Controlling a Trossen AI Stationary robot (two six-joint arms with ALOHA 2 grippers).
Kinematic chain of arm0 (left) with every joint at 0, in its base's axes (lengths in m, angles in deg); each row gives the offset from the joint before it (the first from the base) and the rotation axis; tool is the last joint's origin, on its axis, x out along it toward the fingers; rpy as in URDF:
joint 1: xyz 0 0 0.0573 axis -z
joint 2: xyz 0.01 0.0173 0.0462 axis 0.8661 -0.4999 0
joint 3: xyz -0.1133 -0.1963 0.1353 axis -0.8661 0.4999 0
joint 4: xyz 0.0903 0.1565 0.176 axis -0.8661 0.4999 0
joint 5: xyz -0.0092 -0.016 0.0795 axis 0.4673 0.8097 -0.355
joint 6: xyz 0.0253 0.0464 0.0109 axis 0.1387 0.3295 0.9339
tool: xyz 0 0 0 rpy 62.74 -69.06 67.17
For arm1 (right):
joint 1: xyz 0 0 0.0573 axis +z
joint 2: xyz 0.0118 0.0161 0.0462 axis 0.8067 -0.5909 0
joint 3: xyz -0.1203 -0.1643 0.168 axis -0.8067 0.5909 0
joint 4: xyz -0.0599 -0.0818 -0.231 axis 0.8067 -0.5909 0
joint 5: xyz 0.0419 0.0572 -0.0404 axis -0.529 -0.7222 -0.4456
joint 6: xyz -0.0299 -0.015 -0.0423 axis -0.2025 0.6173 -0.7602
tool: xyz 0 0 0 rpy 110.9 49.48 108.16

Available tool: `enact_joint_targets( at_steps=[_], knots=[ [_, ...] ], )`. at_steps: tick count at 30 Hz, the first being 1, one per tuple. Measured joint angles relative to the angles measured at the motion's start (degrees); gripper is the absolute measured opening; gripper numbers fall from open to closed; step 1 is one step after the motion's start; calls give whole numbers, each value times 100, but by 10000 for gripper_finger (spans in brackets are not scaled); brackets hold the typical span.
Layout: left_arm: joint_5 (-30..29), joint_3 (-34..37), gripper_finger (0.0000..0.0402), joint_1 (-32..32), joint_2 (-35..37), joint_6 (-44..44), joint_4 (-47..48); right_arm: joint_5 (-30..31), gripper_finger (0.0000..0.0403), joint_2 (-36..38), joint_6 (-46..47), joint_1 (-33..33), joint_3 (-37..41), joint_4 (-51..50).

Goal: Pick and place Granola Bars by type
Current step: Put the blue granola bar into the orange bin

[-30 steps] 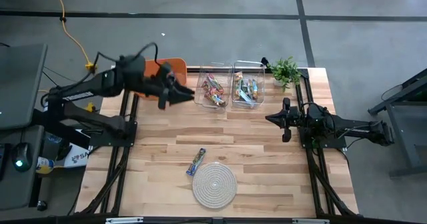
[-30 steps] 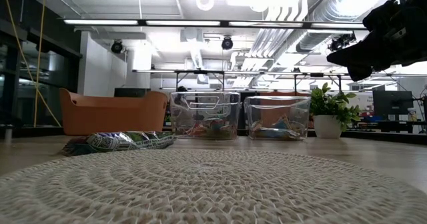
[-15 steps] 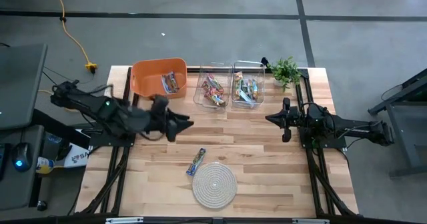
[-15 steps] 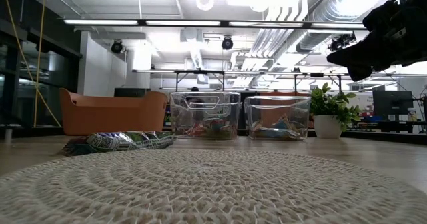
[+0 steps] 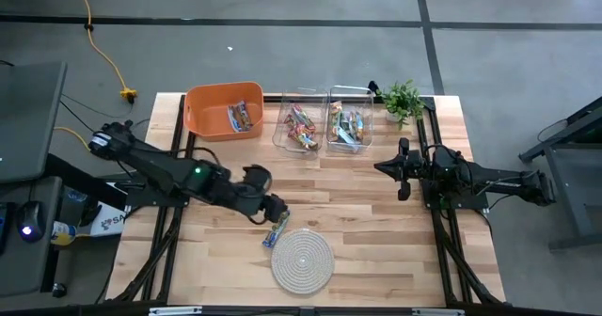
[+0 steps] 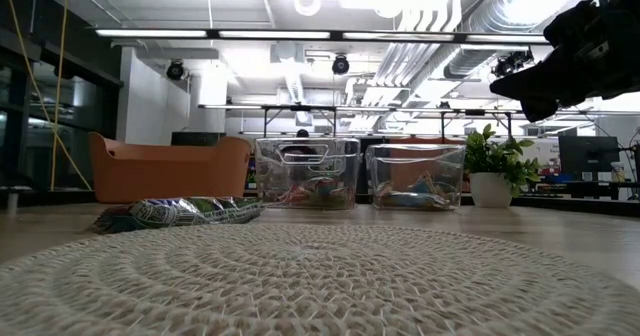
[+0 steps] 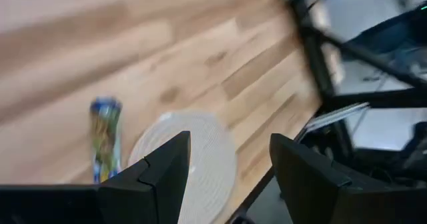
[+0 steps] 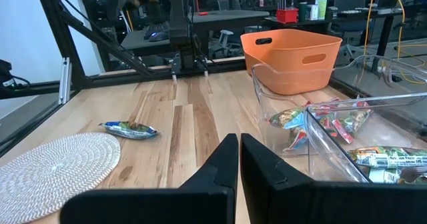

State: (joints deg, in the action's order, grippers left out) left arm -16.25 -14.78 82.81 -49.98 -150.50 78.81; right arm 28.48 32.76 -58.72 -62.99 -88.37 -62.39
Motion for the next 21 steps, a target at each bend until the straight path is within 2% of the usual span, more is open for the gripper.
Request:
enact_joint_targets(
  at_steps=[7, 12, 21],
  knots=[
    [1010, -3, 204, -144, -652, -468, 370, 2, 0, -1, 0, 0, 0, 0],
    [1416, 5, 204, -220, -1178, -480, 665, 2, 0, -6, 1, 0, -1, 0],
    [1508, 5, 204, -220, -1925, -21, 650, 0, 0, 2, 0, 0, -2, 0]
  ],
)
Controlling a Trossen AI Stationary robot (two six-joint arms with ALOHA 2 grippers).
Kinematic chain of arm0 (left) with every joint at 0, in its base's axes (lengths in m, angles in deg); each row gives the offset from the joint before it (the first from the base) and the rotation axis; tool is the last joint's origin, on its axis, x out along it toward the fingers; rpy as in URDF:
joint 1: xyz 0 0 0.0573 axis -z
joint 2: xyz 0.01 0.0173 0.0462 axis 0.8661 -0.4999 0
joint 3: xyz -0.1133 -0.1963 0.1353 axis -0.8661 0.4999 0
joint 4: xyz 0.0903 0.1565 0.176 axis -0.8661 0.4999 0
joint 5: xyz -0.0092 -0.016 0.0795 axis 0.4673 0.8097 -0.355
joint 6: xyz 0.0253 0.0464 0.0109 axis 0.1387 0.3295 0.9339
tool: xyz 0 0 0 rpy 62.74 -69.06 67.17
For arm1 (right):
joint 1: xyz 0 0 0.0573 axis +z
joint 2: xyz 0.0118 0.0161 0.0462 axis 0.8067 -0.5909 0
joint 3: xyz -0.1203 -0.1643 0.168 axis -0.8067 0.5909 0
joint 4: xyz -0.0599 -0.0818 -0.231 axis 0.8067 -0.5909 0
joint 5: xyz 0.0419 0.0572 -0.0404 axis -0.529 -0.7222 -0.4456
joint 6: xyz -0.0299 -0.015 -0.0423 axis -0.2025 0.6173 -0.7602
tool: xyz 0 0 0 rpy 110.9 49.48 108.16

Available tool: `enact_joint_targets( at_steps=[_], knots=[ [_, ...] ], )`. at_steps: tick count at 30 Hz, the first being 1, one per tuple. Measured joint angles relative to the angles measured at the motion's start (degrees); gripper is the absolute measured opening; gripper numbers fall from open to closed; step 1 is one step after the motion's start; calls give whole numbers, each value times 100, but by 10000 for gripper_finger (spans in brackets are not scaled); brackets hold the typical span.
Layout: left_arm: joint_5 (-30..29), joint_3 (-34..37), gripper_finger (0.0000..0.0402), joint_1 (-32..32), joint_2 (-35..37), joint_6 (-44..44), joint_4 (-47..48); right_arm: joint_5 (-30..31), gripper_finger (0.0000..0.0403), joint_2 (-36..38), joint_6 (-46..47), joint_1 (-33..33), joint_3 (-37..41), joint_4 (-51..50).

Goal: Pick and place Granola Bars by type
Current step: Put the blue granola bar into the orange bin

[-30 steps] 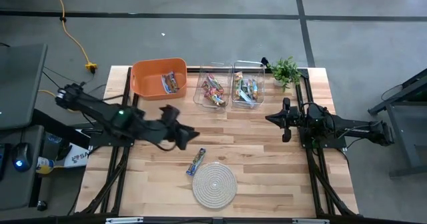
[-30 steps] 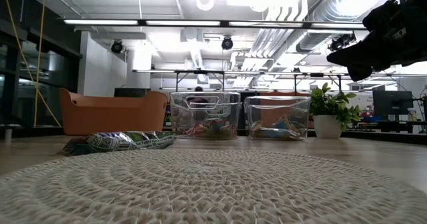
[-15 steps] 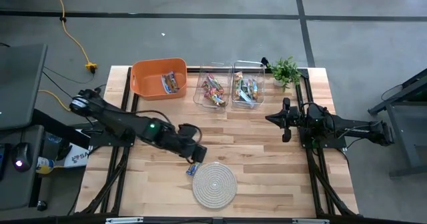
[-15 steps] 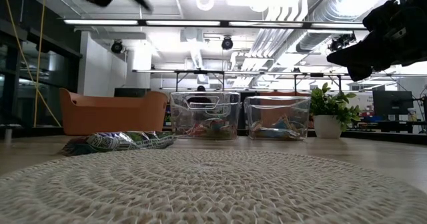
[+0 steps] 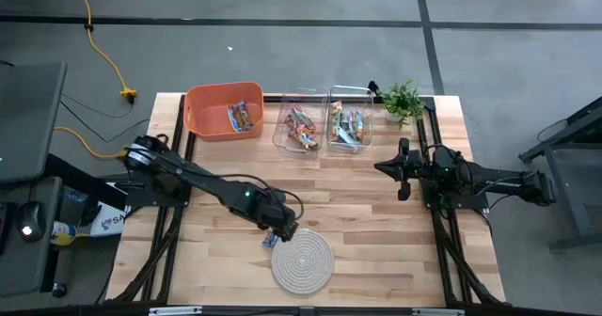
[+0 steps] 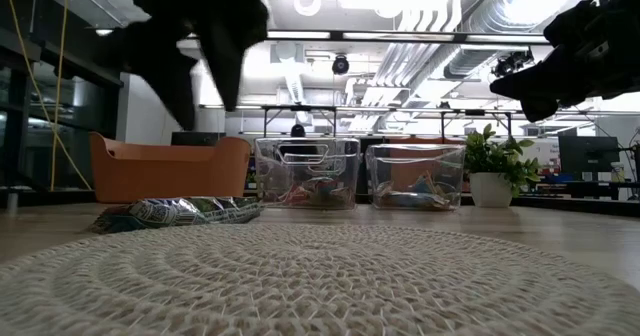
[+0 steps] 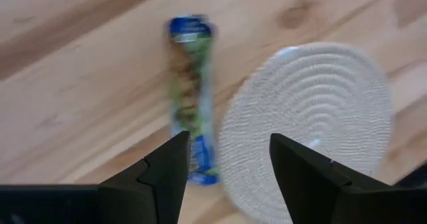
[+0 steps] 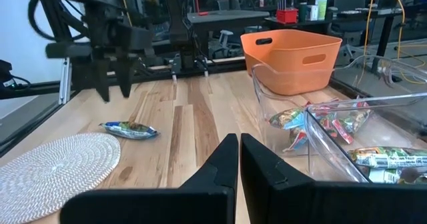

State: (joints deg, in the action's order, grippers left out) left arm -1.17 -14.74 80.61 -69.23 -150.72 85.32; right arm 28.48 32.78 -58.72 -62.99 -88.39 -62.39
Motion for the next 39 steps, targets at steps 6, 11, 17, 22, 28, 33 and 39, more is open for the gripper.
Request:
enact_joint_targets(
  at_steps=[6, 11, 17, 22, 28, 33, 39],
  knots=[
    [-215, -7, 205, 0, -232, 183, -128, -1, 0, -56, 2, 0, 2, 17],
    [-278, -3, 205, -46, -361, 315, -17, -4, 0, -82, 0, 0, 1, 29],
    [-246, 3, 205, -254, -548, 585, -53, -4, 0, -76, 0, 0, 2, 28],
    [-94, -11, 205, -457, -735, 807, -412, -4, 0, -63, 2, 0, 0, 28],
    [170, -7, 205, -564, -907, 1052, -412, 0, 0, -98, 1, 0, 1, 35],
    [178, -7, 205, -562, -981, 1075, -292, 1, 0, -159, 2, 0, 2, 31],
    [257, 2, 205, -562, -1084, 1056, -241, -2, 0, -147, 1, 0, 2, 41]
  ],
)
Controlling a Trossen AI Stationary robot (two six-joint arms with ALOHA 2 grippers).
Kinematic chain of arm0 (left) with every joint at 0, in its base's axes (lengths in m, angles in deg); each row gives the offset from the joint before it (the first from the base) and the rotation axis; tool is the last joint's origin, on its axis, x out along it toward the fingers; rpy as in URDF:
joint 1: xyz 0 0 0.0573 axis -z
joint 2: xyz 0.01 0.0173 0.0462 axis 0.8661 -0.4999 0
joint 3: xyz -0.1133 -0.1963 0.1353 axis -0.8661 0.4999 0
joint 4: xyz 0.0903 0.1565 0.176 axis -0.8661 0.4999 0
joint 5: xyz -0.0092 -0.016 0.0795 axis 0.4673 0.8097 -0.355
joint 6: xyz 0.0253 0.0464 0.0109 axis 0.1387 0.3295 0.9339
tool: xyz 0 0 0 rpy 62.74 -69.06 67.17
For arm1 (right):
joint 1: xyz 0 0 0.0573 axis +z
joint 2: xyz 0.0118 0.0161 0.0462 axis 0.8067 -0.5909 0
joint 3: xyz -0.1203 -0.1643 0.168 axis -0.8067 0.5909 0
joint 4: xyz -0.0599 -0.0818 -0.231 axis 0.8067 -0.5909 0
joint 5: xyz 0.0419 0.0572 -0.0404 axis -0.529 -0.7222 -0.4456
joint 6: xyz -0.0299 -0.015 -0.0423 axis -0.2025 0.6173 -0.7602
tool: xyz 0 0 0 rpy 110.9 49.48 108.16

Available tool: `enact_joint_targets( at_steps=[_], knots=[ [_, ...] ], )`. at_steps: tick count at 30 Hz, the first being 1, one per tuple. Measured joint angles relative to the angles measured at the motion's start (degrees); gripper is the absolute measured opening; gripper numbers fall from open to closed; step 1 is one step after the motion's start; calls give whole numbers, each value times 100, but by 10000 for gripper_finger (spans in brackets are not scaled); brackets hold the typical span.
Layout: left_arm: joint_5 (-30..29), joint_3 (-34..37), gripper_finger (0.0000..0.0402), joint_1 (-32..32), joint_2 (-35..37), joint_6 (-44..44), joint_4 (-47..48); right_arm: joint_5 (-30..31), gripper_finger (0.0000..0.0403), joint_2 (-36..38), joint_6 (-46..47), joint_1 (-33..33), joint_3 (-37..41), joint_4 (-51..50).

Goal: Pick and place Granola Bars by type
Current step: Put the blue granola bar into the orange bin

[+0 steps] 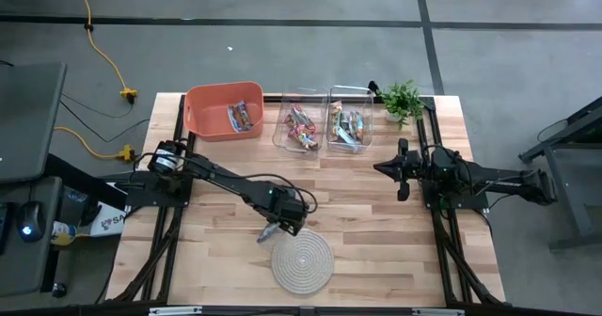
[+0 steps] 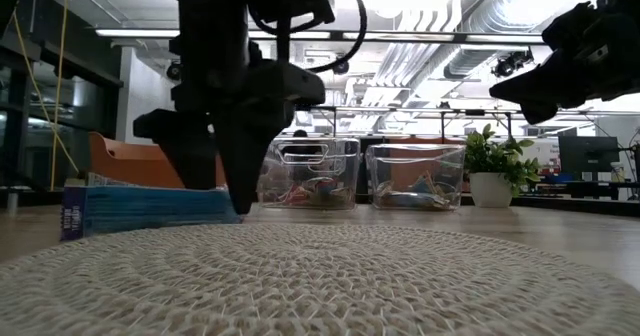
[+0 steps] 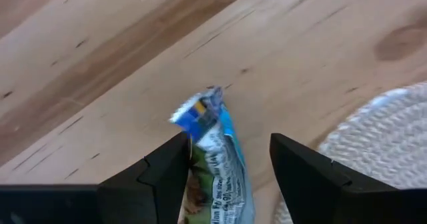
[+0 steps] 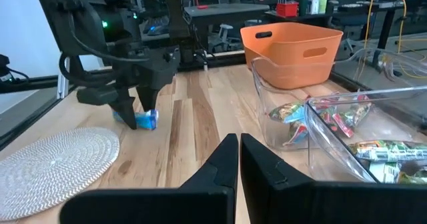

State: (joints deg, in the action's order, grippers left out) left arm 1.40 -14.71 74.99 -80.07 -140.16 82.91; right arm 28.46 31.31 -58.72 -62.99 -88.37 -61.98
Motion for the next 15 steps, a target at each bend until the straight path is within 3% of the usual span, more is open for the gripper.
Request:
enact_joint_targets(
  at_steps=[11, 15],
  knots=[
    [-29, -13, 205, 2, -66, 132, 99, 0, 0, -4, 1, 0, -1, 1],
    [217, -15, 205, 2, -201, 204, 68, 0, 0, -4, 0, 0, -1, 1]
  ],
)
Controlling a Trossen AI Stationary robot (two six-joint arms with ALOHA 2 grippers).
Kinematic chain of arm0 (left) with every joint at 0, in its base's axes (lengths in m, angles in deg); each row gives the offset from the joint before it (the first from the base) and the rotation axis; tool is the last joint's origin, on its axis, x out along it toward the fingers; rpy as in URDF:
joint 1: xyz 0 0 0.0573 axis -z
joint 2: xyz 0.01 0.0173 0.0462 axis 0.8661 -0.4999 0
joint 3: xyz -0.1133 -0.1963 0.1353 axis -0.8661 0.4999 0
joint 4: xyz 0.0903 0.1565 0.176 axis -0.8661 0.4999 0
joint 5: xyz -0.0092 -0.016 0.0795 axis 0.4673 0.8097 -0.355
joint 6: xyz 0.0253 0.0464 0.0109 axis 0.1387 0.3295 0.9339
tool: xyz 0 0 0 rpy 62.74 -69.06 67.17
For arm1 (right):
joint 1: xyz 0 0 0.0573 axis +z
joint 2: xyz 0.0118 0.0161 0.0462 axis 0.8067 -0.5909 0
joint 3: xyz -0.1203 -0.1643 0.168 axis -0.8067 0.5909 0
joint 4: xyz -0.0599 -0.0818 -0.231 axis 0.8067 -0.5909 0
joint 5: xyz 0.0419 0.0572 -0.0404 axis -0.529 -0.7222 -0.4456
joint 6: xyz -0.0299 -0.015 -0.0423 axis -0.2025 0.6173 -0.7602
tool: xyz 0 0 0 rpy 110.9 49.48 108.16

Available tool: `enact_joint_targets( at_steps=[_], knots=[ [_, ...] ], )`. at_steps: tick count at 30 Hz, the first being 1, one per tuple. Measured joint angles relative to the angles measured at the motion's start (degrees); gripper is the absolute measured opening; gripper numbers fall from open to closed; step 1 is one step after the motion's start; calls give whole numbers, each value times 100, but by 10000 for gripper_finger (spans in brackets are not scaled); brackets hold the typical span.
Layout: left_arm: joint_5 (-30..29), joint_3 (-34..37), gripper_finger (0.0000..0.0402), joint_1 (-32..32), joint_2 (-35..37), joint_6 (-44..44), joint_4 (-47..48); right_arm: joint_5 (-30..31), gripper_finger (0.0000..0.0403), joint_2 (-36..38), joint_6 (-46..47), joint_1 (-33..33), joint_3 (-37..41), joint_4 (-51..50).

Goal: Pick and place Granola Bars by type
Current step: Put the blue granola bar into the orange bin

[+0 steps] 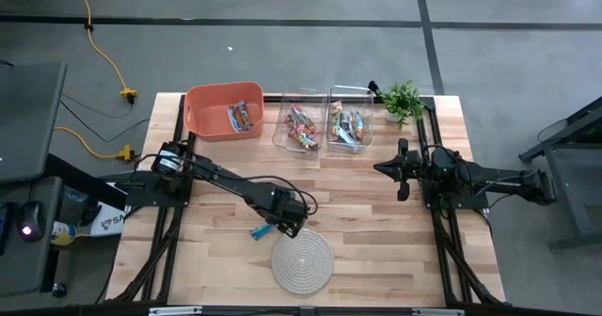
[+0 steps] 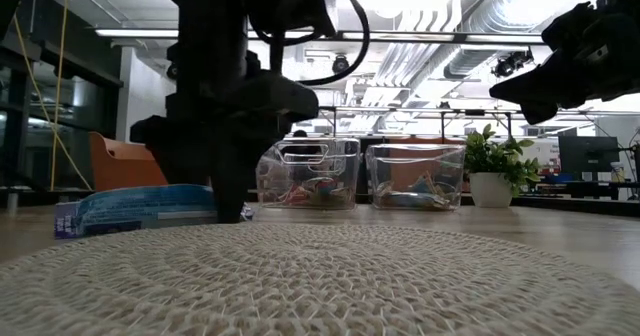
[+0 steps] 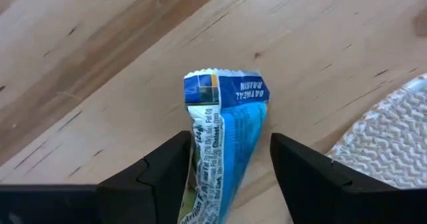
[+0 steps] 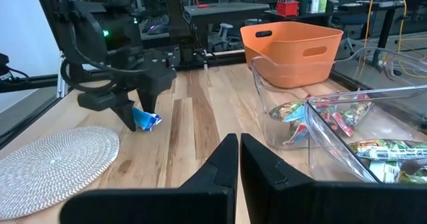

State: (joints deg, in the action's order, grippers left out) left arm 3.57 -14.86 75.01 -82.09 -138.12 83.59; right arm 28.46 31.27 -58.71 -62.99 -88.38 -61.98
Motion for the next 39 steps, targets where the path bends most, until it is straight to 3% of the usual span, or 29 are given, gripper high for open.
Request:
enact_joint_targets(
  at_steps=[9, 22, 26, 35, 39],
  knots=[
    [118, -11, 194, -2, -75, 6, 48, 2, 0, -4, 0, 0, -1, 0],
    [251, -36, 59, -11, -95, -45, 270, 2, 0, -2, 1, 0, 1, 0],
    [310, -439, 47, 2, -162, 76, 782, 2, 0, -2, 1, 0, 0, 0],
    [-624, -1778, 45, -4, -142, 441, 1645, 2, 0, -2, 1, 0, 0, 0],
    [-842, -2584, 45, 7, -134, 1056, 1685, 2, 0, -4, 0, 0, 0, 0]
  ],
)
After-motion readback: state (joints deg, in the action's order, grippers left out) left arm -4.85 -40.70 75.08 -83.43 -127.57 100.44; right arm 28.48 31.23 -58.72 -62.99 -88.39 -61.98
